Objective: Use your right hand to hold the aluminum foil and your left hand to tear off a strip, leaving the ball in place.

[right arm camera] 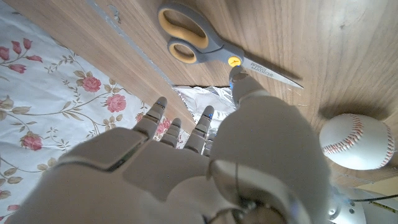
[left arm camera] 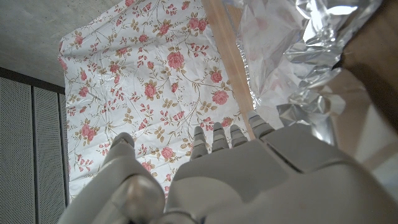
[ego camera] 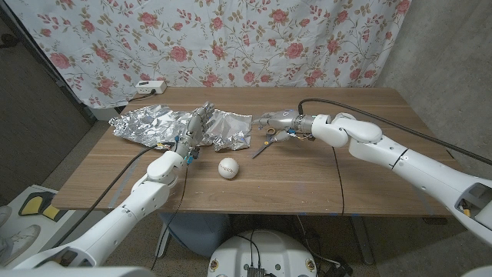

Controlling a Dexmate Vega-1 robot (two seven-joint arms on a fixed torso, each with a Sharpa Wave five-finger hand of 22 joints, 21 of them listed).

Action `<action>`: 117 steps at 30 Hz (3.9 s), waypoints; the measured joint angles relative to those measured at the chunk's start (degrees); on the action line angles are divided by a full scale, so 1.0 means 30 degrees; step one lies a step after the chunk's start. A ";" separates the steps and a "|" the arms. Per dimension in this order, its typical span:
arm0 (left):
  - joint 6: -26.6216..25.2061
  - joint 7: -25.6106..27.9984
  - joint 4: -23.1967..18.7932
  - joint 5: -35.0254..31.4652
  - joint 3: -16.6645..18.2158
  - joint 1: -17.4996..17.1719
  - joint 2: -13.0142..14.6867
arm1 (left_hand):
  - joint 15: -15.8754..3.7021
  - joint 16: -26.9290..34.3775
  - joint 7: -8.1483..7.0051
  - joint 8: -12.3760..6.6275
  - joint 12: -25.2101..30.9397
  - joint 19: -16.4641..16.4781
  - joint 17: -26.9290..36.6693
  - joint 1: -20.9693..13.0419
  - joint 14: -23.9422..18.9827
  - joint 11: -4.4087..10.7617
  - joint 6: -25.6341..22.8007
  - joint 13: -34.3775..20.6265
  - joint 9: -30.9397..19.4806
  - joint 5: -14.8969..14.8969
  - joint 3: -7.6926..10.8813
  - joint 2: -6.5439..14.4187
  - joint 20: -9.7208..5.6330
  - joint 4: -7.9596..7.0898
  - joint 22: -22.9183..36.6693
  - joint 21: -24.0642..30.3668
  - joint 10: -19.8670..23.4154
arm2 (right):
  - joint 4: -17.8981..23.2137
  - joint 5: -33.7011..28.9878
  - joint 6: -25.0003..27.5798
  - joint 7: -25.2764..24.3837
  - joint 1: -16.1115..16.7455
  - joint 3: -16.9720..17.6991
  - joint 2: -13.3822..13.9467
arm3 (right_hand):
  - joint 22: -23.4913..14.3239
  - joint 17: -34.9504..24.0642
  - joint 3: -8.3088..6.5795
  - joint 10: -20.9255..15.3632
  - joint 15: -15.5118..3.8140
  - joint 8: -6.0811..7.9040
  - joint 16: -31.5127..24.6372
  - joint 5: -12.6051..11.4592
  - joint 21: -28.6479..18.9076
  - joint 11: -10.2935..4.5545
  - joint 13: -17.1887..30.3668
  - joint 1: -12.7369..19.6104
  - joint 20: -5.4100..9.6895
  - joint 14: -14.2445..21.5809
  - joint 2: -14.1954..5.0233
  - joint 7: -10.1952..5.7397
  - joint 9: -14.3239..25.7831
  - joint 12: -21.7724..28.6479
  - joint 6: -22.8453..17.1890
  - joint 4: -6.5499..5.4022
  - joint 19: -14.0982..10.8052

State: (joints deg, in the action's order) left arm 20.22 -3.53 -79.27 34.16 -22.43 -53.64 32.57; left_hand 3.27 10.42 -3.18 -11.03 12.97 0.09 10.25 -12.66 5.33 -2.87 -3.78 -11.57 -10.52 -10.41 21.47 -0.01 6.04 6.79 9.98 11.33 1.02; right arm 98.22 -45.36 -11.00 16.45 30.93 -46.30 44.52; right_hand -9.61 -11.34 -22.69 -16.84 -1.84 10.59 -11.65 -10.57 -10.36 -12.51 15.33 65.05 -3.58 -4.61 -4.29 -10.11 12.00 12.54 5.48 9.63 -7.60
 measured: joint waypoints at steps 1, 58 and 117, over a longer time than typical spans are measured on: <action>-0.0016 0.0007 -0.0005 0.0000 0.0000 0.0000 0.0005 | 0.0000 0.0000 0.0000 0.0000 0.0000 0.0000 0.0000 0.0000 0.0000 0.0000 0.0000 0.0000 0.0000 0.0000 0.0000 0.0000 0.0000 0.0000 -0.0001 0.0000 0.0000 | -0.0010 -0.0102 -0.0028 0.0006 -0.0009 -0.0017 -0.0001 | 0.0000 -0.0001 0.0000 0.0000 0.0000 0.0000 0.0000 0.0000 0.0001 0.0000 0.0001 0.0011 0.0003 0.0001 -0.0011 0.0093 0.0000 0.0000 0.0094 0.0000 0.0003; -0.0065 -0.0143 0.0292 0.0042 -0.0177 0.0280 -0.0296 | 0.0106 0.0000 0.0000 0.0000 0.0000 0.0001 -0.0001 0.0173 0.0107 0.0001 -0.0001 0.0003 0.0001 0.0000 0.0005 0.0174 0.0000 0.0002 0.0000 0.0000 0.0000 | -0.1352 -0.2124 -0.0452 0.0336 -0.0501 -0.1043 -0.0489 | -0.0002 0.0005 0.0350 -0.1305 -0.0059 0.0360 -0.0082 0.0074 -0.0082 -0.0071 0.1492 0.0259 0.0170 0.0693 -0.0060 0.0612 0.0043 0.1996 -0.0230 -0.0340 -0.0185; 0.0023 -0.0152 0.0498 0.0105 -0.0266 0.0236 -0.0528 | 0.0103 0.0000 0.0000 0.0000 0.0000 0.0002 -0.0001 0.0252 0.0103 0.0066 0.0000 0.0004 0.0001 0.0000 0.0086 0.0253 0.0000 0.0083 0.0000 0.0000 0.0073 | -0.3026 -0.1278 -0.0688 -0.1178 -0.0331 -0.1685 -0.0904 | -0.0003 -0.0442 0.1612 -0.5820 -0.0101 0.0576 -0.0997 0.0075 -0.0151 0.0336 0.4924 0.0187 0.0381 0.4291 -0.0293 0.0218 -0.0003 0.7525 -0.3094 -0.0340 -0.1761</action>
State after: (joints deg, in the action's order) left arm 20.29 -3.99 -77.77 34.47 -23.23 -52.94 30.99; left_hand 3.58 10.42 -3.18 -11.03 12.97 0.09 10.25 -11.90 5.64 -2.67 -3.78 -11.56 -10.51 -10.41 21.73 0.75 6.04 7.04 9.98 11.33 1.24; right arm 89.14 -49.20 -13.06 12.91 29.94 -51.36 41.81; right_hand -9.62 -12.67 -17.85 -34.30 -2.15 12.32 -14.64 -10.35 -10.82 -11.50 30.11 65.61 -2.43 8.26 -5.17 -9.46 11.99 35.12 -3.80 8.61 -12.89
